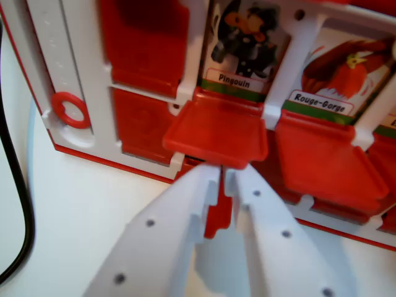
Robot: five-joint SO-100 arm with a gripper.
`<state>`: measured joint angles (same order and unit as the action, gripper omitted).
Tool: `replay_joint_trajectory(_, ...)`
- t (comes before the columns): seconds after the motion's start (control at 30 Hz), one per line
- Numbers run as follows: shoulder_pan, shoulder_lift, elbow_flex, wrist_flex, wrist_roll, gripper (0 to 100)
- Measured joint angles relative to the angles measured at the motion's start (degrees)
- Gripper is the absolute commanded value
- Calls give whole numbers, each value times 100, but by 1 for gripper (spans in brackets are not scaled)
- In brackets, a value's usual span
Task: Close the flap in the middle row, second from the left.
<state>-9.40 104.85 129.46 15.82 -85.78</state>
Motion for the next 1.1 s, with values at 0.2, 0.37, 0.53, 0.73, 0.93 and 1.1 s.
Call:
replay_joint_trajectory(0.2,9,-378,-343,-79,0,0)
replay_joint_trajectory(0.37,26,-571,-519,-149,-9,0)
replay_joint_trajectory(0.53,88,-773,-729,-167,-44,0)
replay_joint_trajectory(0.73,255,-940,-1002,-158,-44,0)
replay_joint_trajectory(0.93,246,-940,-1011,-70,-44,0)
replay_joint_trajectory(1.1,193,-668,-1011,325,-44,0)
